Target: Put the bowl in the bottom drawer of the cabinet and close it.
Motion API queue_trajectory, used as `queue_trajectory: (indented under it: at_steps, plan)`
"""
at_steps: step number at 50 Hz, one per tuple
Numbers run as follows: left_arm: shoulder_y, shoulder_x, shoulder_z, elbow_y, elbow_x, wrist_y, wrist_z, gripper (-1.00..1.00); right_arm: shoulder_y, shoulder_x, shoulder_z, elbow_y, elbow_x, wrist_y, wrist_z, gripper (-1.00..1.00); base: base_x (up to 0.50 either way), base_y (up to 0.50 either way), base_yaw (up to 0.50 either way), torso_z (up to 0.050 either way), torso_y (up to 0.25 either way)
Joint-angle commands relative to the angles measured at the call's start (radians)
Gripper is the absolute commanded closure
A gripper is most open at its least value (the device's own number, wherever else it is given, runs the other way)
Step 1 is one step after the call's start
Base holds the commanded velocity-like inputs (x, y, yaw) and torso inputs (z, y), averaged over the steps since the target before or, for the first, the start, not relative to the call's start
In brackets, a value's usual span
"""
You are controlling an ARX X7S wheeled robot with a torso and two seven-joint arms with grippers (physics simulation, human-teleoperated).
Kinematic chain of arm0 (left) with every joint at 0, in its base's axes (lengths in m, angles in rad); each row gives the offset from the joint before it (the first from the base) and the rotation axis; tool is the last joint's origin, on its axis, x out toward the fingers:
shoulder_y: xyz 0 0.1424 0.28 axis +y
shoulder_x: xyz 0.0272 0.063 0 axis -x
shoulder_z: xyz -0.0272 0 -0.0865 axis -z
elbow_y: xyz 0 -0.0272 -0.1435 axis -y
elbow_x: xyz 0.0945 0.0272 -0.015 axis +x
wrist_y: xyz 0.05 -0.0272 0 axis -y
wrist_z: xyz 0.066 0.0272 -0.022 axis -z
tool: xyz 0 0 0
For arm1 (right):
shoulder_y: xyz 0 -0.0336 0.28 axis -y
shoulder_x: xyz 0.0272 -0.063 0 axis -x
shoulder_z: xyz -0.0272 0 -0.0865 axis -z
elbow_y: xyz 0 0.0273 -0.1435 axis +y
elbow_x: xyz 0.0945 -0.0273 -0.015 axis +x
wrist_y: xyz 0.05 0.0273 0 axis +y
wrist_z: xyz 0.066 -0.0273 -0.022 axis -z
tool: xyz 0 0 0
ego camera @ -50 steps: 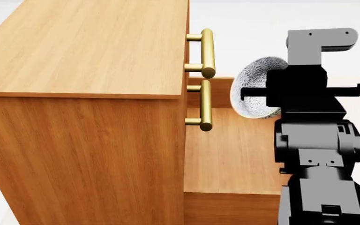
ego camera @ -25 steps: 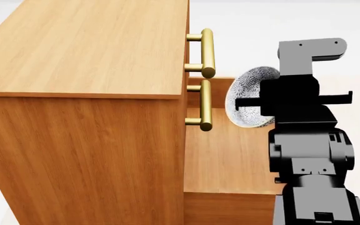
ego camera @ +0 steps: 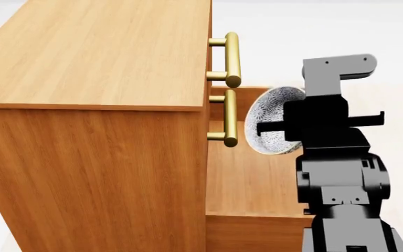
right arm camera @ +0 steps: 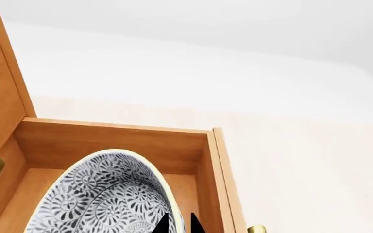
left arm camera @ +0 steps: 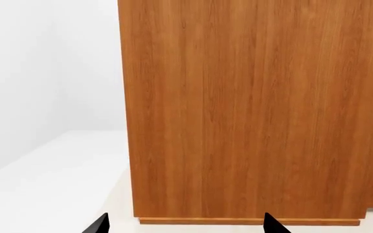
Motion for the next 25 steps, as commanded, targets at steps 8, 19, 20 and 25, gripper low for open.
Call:
queue_trajectory:
  at_steps: [8,19,20,25]
  plan:
    - [0.001,-0.004,0.001,-0.002,-0.002,0.005,-0.003,-1.00,-0.005,-0.004,0.004,-0.001,0.005,0.021,-0.041,1.00,0.00,0.00,0.00,0.000,0.000]
    - [-0.001,-0.003,0.003,-0.007,-0.002,0.009,-0.004,-1.00,-0.004,-0.005,0.017,-0.001,0.017,0.051,-0.079,1.00,0.00,0.00,0.00,0.000,0.001]
    - [-0.001,-0.003,0.003,-0.007,-0.002,0.008,-0.004,-1.00,-0.003,-0.005,0.020,-0.001,0.018,0.055,-0.080,1.00,0.00,0.00,0.00,0.000,0.000]
    - [-0.004,-0.003,0.004,-0.008,-0.002,0.007,-0.005,-1.00,0.000,-0.004,0.032,-0.001,0.023,0.067,-0.090,1.00,0.00,0.00,0.00,0.000,0.000]
